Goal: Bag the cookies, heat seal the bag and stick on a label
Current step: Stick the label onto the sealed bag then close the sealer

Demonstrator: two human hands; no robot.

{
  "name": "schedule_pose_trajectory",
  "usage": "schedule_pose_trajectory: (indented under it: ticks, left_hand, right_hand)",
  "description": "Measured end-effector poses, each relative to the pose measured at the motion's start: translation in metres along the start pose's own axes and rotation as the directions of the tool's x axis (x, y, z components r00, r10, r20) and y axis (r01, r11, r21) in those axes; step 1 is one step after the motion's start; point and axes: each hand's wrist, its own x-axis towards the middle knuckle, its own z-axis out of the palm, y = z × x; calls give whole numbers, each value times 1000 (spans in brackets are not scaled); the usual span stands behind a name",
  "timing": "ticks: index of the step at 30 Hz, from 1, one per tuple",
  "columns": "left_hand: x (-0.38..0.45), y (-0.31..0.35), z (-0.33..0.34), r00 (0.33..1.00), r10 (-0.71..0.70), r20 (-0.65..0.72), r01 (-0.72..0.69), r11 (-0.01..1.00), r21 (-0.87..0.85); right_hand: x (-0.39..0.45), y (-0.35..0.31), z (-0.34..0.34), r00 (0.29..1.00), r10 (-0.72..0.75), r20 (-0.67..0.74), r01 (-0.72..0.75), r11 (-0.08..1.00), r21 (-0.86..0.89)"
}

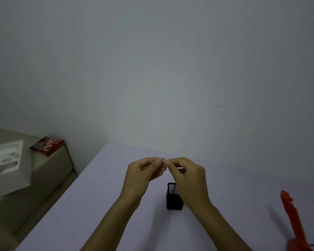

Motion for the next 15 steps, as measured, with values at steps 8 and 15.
schedule_pose_trajectory:
  ticks: [8, 15]
  left_hand:
    - [-4, 7, 2, 985, 169, 25, -171, 966, 196]
    - [-6, 5, 8, 976, 217, 8, -211, 943, 258]
  right_hand:
    - [2, -6, -5, 997, 73, -16, -72, 995, 70]
    - [0, -9, -10, 998, 45, -35, -43, 998, 50]
